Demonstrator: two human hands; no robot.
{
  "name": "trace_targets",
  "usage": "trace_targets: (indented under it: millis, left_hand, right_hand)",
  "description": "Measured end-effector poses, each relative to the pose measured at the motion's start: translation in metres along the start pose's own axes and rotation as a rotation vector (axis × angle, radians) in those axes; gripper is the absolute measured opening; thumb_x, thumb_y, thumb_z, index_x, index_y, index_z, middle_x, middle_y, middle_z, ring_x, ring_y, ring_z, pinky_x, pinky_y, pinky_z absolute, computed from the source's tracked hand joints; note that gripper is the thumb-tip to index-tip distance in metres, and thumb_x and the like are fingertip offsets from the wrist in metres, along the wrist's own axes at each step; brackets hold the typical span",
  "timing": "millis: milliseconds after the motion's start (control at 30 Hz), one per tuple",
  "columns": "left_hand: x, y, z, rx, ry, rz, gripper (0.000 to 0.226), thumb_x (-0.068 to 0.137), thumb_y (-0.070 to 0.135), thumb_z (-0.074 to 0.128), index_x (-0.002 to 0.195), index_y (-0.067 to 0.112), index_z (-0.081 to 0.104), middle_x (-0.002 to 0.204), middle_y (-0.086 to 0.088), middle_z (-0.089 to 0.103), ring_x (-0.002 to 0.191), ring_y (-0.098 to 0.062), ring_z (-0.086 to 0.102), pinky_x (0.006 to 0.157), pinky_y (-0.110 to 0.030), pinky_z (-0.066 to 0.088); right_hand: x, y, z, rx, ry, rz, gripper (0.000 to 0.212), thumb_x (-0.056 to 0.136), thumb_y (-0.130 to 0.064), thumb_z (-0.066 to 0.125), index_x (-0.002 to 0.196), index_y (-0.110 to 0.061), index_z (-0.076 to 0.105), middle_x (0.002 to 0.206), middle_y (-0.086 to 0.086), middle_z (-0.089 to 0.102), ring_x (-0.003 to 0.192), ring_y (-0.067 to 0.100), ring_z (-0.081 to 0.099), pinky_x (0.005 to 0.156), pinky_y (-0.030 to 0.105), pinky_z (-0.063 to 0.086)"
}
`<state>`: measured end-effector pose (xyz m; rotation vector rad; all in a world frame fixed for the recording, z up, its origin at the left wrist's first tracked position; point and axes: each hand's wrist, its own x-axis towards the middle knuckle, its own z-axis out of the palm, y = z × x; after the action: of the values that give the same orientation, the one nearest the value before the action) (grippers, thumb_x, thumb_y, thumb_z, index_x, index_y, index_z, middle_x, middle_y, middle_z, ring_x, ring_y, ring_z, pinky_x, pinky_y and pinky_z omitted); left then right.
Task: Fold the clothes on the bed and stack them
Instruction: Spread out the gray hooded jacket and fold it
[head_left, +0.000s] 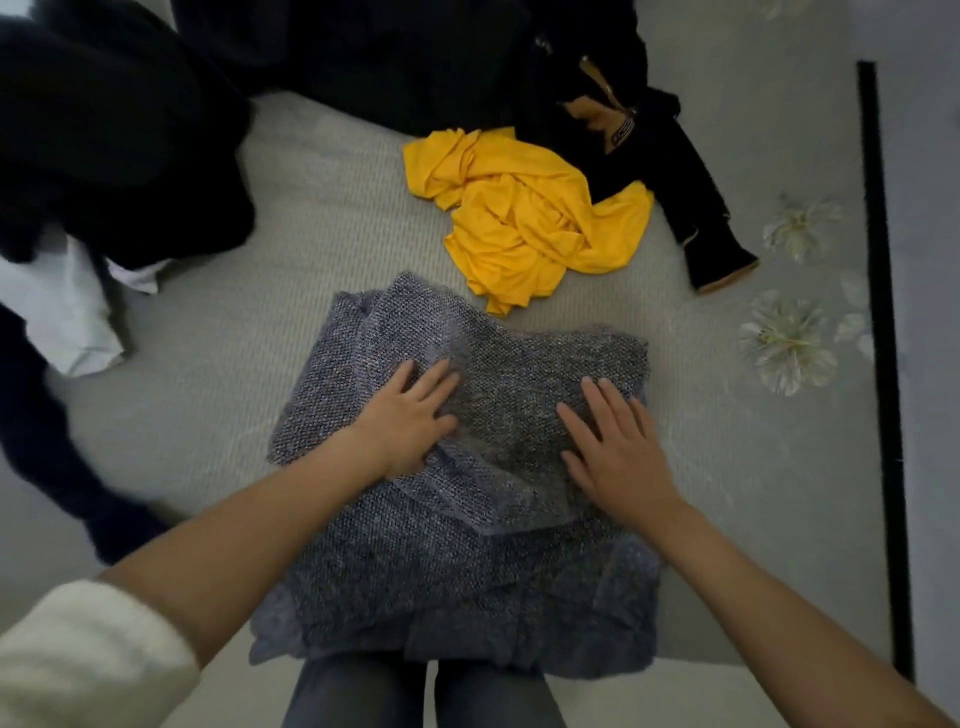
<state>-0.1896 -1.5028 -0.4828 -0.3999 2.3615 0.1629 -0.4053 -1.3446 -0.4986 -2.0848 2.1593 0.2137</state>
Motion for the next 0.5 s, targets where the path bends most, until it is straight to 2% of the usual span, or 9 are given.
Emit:
trace_targets:
  millis: [67,167,200,233,300,333,400,433,500]
  left_hand:
    - [-0.001,0.0,0.018,-0.052,-0.087,-0.069,0.071,0.09,0.046,0.048,0.146,0.02,0.014,0.157,-0.014,-0.009,0.143,-0.037,-0.01,0.115,-0.054,0.0]
    - [-0.007,0.001,0.041,-0.16,-0.117,-0.127,0.068,0.093,0.046,0.044,0.147,0.025,0.008,0.157,-0.008,-0.014,0.143,-0.039,-0.01,0.116,-0.05,0.0]
    - [-0.008,-0.001,0.042,-0.207,-0.104,-0.125,0.067,0.092,0.046,0.045,0.147,0.027,0.011,0.157,-0.006,-0.013,0.143,-0.037,-0.009,0.116,-0.049,0.0]
    - [-0.009,-0.005,0.04,-0.269,-0.083,-0.112,0.066,0.092,0.045,0.046,0.147,0.028,0.015,0.157,-0.004,-0.01,0.144,-0.034,-0.007,0.116,-0.047,0.002]
    - [-0.01,-0.016,0.031,-0.432,0.055,-0.091,0.057,0.091,0.041,0.049,0.142,0.027,0.03,0.157,-0.002,0.01,0.144,-0.028,0.011,0.116,-0.044,0.013]
    - [-0.01,-0.025,0.025,-0.512,0.197,-0.101,0.051,0.091,0.036,0.051,0.139,0.023,0.039,0.153,-0.004,0.024,0.14,-0.026,0.023,0.113,-0.042,0.022]
    - [-0.008,-0.044,0.009,-0.623,0.489,-0.194,0.043,0.09,0.024,0.056,0.131,0.013,0.051,0.14,-0.01,0.045,0.128,-0.029,0.04,0.105,-0.041,0.033]
    - [-0.005,-0.054,0.003,-0.65,0.571,-0.273,0.044,0.089,0.022,0.057,0.131,0.011,0.051,0.138,-0.012,0.046,0.127,-0.03,0.04,0.104,-0.041,0.033]
    - [0.007,-0.077,-0.004,-0.677,0.55,-0.438,0.058,0.086,0.028,0.06,0.139,0.016,0.039,0.145,-0.014,0.035,0.135,-0.031,0.028,0.109,-0.043,0.026]
  right_hand:
    - [0.002,-0.002,0.005,-0.014,-0.239,0.02,0.065,0.082,-0.048,0.058,0.135,-0.014,0.045,0.143,0.022,0.038,0.132,0.039,0.037,0.102,0.056,0.038]
    - [0.009,-0.007,0.009,-0.017,-0.588,0.059,0.069,0.093,-0.052,0.036,0.149,-0.02,0.011,0.157,0.014,0.0,0.145,0.032,0.003,0.115,0.056,0.009]
    - [0.011,-0.008,0.006,0.009,-0.562,0.069,0.064,0.095,-0.054,0.027,0.148,-0.021,0.014,0.157,0.011,0.005,0.145,0.029,0.004,0.114,0.055,0.005]
    - [0.014,-0.009,0.002,0.041,-0.486,0.066,0.062,0.094,-0.055,0.019,0.145,-0.02,0.028,0.154,0.011,0.022,0.143,0.028,0.019,0.113,0.055,0.011]
    - [0.021,-0.004,-0.007,0.115,-0.184,0.092,0.067,0.095,-0.053,0.011,0.122,-0.014,0.059,0.127,0.011,0.058,0.117,0.03,0.055,0.099,0.055,0.037]
    - [0.026,0.001,-0.011,0.155,-0.008,0.151,0.063,0.095,-0.05,0.017,0.115,-0.012,0.063,0.117,0.012,0.063,0.107,0.031,0.061,0.09,0.052,0.044]
    - [0.041,0.016,-0.02,0.261,0.087,0.306,0.057,0.088,-0.049,0.035,0.129,-0.011,0.051,0.129,0.018,0.053,0.116,0.037,0.052,0.091,0.051,0.042]
    - [0.052,0.025,-0.022,0.341,-0.002,0.409,0.065,0.087,-0.05,0.042,0.14,-0.013,0.036,0.141,0.02,0.039,0.128,0.038,0.039,0.099,0.052,0.035]
    - [0.072,0.045,-0.019,0.529,-0.205,0.543,0.09,0.082,-0.048,0.061,0.149,-0.017,0.009,0.154,0.016,0.014,0.141,0.034,0.016,0.111,0.052,0.021]
